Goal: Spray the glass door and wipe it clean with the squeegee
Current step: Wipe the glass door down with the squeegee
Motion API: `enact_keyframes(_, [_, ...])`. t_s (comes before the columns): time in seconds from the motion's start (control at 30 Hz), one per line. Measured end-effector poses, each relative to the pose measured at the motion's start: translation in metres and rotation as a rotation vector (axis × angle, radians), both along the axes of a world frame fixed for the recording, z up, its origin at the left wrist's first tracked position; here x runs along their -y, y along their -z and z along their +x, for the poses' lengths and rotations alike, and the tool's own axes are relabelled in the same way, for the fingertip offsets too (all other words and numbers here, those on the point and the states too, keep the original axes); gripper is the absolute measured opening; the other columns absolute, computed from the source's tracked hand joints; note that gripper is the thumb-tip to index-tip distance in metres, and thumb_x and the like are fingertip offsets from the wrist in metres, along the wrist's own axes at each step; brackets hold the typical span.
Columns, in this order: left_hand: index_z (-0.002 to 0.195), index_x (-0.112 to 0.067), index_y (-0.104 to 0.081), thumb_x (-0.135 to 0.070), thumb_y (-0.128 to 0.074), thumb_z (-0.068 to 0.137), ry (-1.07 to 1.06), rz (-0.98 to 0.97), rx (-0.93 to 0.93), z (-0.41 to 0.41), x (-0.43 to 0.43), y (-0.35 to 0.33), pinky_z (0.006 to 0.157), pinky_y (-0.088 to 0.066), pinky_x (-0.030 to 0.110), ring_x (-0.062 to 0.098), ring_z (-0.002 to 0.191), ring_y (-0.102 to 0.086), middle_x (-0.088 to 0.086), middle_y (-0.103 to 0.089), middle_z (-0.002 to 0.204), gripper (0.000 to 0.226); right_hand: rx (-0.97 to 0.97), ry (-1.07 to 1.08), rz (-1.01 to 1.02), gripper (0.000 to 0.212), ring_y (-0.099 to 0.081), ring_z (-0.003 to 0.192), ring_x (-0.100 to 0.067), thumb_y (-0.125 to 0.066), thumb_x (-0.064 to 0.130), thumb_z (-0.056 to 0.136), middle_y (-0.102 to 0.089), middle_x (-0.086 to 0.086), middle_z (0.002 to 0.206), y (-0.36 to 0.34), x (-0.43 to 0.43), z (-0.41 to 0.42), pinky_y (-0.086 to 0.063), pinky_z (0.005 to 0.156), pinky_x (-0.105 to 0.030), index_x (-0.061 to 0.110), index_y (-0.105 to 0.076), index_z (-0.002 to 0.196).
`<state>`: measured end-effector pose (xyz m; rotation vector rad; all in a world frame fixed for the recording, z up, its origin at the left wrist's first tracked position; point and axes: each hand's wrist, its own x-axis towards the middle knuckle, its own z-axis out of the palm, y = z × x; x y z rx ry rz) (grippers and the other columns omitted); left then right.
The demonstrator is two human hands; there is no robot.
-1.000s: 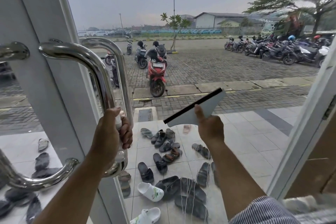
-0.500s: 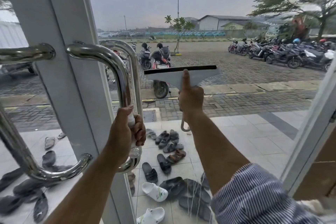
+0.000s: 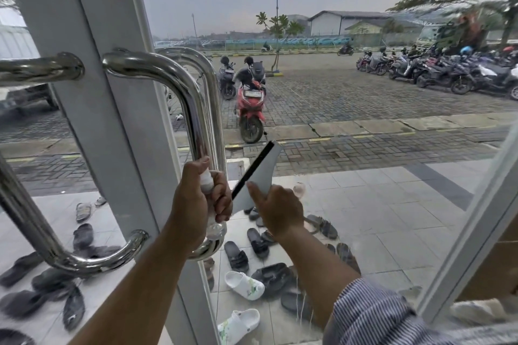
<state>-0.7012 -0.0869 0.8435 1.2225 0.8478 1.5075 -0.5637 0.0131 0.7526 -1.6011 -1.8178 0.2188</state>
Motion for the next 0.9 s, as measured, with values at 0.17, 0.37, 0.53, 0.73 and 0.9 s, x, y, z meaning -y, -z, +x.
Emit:
enact_keyframes(0.17, [0.044, -0.020, -0.039, -0.050, -0.041, 0.081, -0.019, 0.014, -0.020, -0.001, 0.001, 0.000, 0.044, -0.024, 0.024, 0.017, 0.037, -0.026, 0.002, -0.031, 0.041, 0.048, 0.472, -0.046, 0.126, 0.077, -0.066, 0.062, -0.023, -0.023, 0.072, 0.095, -0.068, -0.004, 0.071, -0.011, -0.004, 0.064, -0.049, 0.058, -0.028, 0.011, -0.067, 0.082])
enact_keyframes(0.37, [0.045, -0.020, -0.040, -0.047, -0.036, 0.085, -0.035, -0.005, -0.006, 0.000, 0.002, -0.002, 0.043, -0.026, 0.022, 0.017, 0.037, -0.027, 0.002, -0.031, 0.041, 0.049, 0.738, 0.132, 0.088, 0.074, -0.070, 0.080, -0.026, -0.024, 0.073, 0.094, -0.073, -0.006, 0.087, -0.012, 0.001, 0.154, -0.045, 0.065, -0.031, 0.015, -0.070, 0.090])
enact_keyframes(0.53, [0.046, -0.019, -0.039, -0.048, -0.037, 0.084, -0.050, -0.015, -0.008, 0.001, 0.003, -0.001, 0.043, -0.026, 0.023, 0.018, 0.038, -0.027, 0.002, -0.030, 0.042, 0.048, 0.661, 0.124, 0.126, 0.068, -0.071, 0.074, -0.027, -0.031, 0.070, 0.095, -0.074, -0.006, 0.083, -0.006, 0.016, 0.143, -0.040, 0.059, -0.029, 0.014, -0.070, 0.089])
enact_keyframes(0.73, [0.049, -0.016, -0.037, -0.052, -0.042, 0.080, -0.045, -0.018, -0.021, 0.001, 0.003, 0.000, 0.043, -0.025, 0.023, 0.017, 0.039, -0.026, 0.006, -0.028, 0.044, 0.047, 0.403, -0.078, 0.138, 0.069, -0.066, 0.063, -0.022, -0.030, 0.069, 0.095, -0.071, -0.005, 0.078, -0.011, 0.022, 0.071, -0.048, 0.056, -0.028, 0.012, -0.067, 0.090])
enact_keyframes(0.9, [0.048, -0.016, -0.038, -0.048, -0.037, 0.084, -0.017, -0.017, -0.045, 0.000, 0.000, 0.001, 0.043, -0.027, 0.022, 0.017, 0.037, -0.027, 0.005, -0.030, 0.042, 0.049, 0.195, -0.189, 0.010, 0.072, -0.068, 0.076, -0.030, -0.031, 0.075, 0.091, -0.071, -0.010, 0.084, -0.014, 0.013, 0.006, -0.054, 0.066, -0.038, 0.012, -0.066, 0.090])
